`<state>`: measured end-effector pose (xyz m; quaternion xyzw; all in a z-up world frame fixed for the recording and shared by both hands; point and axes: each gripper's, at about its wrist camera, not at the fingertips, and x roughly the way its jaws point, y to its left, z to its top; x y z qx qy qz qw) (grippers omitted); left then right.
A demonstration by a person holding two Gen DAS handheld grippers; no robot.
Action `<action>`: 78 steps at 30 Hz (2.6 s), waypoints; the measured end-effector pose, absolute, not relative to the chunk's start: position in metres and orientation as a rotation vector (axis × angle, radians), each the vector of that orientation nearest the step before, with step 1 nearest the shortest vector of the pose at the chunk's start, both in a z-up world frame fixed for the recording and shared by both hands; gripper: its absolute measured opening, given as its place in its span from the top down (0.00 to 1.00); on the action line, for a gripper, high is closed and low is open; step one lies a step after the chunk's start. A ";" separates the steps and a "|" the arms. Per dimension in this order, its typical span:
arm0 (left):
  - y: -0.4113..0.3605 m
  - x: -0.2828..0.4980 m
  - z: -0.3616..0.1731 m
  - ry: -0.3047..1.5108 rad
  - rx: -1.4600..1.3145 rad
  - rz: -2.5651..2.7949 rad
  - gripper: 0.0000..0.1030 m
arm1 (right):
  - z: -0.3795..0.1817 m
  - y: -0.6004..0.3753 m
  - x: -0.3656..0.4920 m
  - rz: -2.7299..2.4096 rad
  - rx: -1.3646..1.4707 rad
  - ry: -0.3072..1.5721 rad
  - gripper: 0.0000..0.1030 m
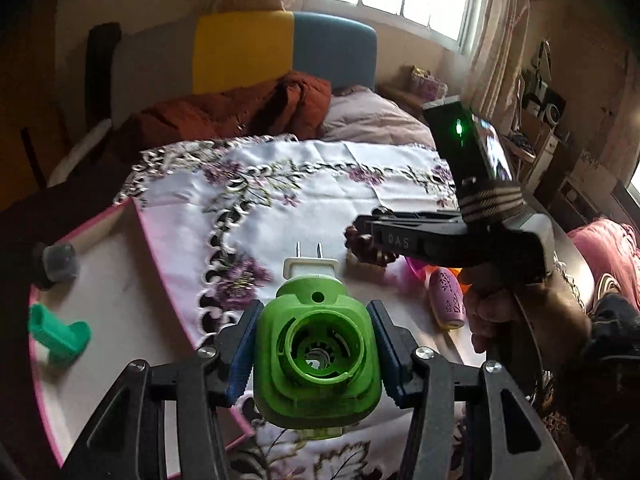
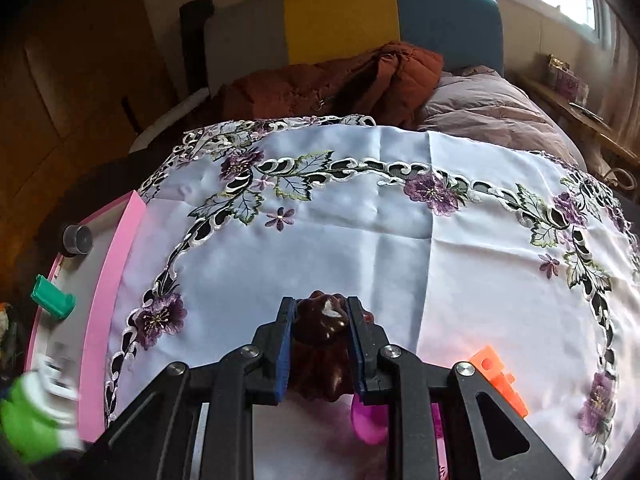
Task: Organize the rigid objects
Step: 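Lower the green plug piece into the tray and open the left gripper while the right holds the brown piece, then carry the brown fluted piece toward the tray with the right gripper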
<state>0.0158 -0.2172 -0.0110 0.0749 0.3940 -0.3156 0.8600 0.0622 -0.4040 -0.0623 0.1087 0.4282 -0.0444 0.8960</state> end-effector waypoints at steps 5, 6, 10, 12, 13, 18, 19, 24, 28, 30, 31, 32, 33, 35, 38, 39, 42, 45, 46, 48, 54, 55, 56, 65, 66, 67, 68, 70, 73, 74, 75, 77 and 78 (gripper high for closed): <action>-0.198 0.014 -0.003 0.815 0.142 -0.630 0.49 | -0.062 -0.404 0.062 -0.094 0.220 0.888 0.76; -0.193 0.014 -0.002 0.817 0.135 -0.623 0.49 | -0.063 -0.404 0.061 -0.096 0.218 0.888 0.76; -0.176 0.015 0.000 0.822 0.116 -0.592 0.49 | -0.063 -0.402 0.062 -0.099 0.201 0.886 0.76; -0.168 0.016 -0.001 0.832 0.098 -0.583 0.49 | -0.063 -0.402 0.061 -0.101 0.198 0.885 0.76; -0.164 0.016 -0.002 0.838 0.091 -0.577 0.49 | -0.063 -0.402 0.061 -0.102 0.197 0.885 0.76; -0.137 0.020 -0.007 0.873 0.044 -0.546 0.49 | -0.063 -0.399 0.061 -0.109 0.178 0.882 0.76; -0.130 0.021 -0.007 0.875 0.037 -0.532 0.49 | -0.063 -0.399 0.061 -0.110 0.176 0.882 0.76; -0.088 0.029 -0.011 0.903 -0.015 -0.449 0.49 | -0.063 -0.399 0.061 -0.111 0.171 0.883 0.76; -0.057 0.038 -0.025 0.954 -0.052 -0.369 0.49 | -0.063 -0.399 0.061 -0.110 0.168 0.885 0.76; -0.047 0.043 -0.034 0.986 -0.074 -0.351 0.49 | -0.063 -0.398 0.061 -0.112 0.168 0.885 0.76; -0.042 0.046 -0.039 1.005 -0.092 -0.340 0.49 | -0.063 -0.398 0.061 -0.112 0.168 0.886 0.76; -0.038 0.051 -0.045 1.026 -0.112 -0.332 0.49 | -0.063 -0.398 0.061 -0.111 0.168 0.885 0.76; -0.036 0.054 -0.048 1.033 -0.118 -0.326 0.49 | -0.063 -0.398 0.061 -0.111 0.168 0.885 0.76; -0.034 0.063 -0.056 1.054 -0.104 -0.296 0.49 | -0.063 -0.398 0.061 -0.111 0.166 0.886 0.76; -0.032 0.079 -0.064 1.066 -0.106 -0.286 0.49 | -0.063 -0.397 0.061 -0.110 0.165 0.886 0.76; -0.031 0.086 -0.068 1.066 -0.089 -0.255 0.49 | -0.063 -0.397 0.061 -0.110 0.165 0.886 0.76; -0.029 0.101 -0.077 1.081 -0.091 -0.243 0.49 | -0.063 -0.397 0.061 -0.109 0.164 0.886 0.76; -0.032 0.110 -0.080 1.066 -0.053 -0.233 0.49 | -0.063 -0.397 0.061 -0.109 0.164 0.886 0.76; -0.032 0.113 -0.080 1.058 -0.050 -0.227 0.49 | -0.064 -0.396 0.061 -0.109 0.162 0.886 0.76; -0.034 0.114 -0.078 1.047 -0.026 -0.222 0.49 | -0.063 -0.397 0.061 -0.110 0.160 0.886 0.76; -0.029 0.107 -0.067 1.028 -0.010 -0.214 0.49 | -0.064 -0.396 0.062 -0.110 0.160 0.887 0.76; -0.029 0.105 -0.065 1.024 -0.011 -0.211 0.49 | -0.064 -0.396 0.061 -0.110 0.158 0.887 0.76; -0.028 0.102 -0.063 1.019 -0.012 -0.202 0.49 | -0.064 -0.396 0.061 -0.111 0.157 0.887 0.76; -0.023 0.061 -0.035 0.918 -0.004 -0.150 0.49 | -0.064 -0.396 0.059 -0.113 0.146 0.884 0.76; -0.024 0.058 -0.032 0.908 -0.001 -0.152 0.49 | -0.064 -0.396 0.060 -0.113 0.145 0.884 0.76; -0.024 0.056 -0.028 0.900 -0.001 -0.156 0.49 | -0.064 -0.396 0.059 -0.114 0.145 0.883 0.76; -0.025 0.055 -0.026 0.895 0.000 -0.157 0.49 | -0.064 -0.395 0.060 -0.115 0.142 0.883 0.76; -0.025 0.052 -0.019 0.880 -0.005 -0.159 0.49 | -0.064 -0.395 0.060 -0.115 0.137 0.881 0.76; -0.026 0.047 -0.011 0.859 -0.002 -0.165 0.49 | -0.064 -0.394 0.060 -0.116 0.129 0.877 0.76; -0.026 0.046 -0.009 0.853 0.000 -0.167 0.49 | -0.064 -0.393 0.060 -0.117 0.125 0.876 0.76; -0.025 0.044 -0.008 0.849 -0.003 -0.171 0.49 | -0.064 -0.393 0.060 -0.118 0.122 0.875 0.76; -0.024 0.043 -0.007 0.854 -0.013 -0.179 0.49 | -0.064 -0.393 0.059 -0.120 0.121 0.873 0.77; -0.023 0.042 -0.008 0.856 -0.018 -0.180 0.49 | -0.064 -0.393 0.059 -0.121 0.122 0.873 0.77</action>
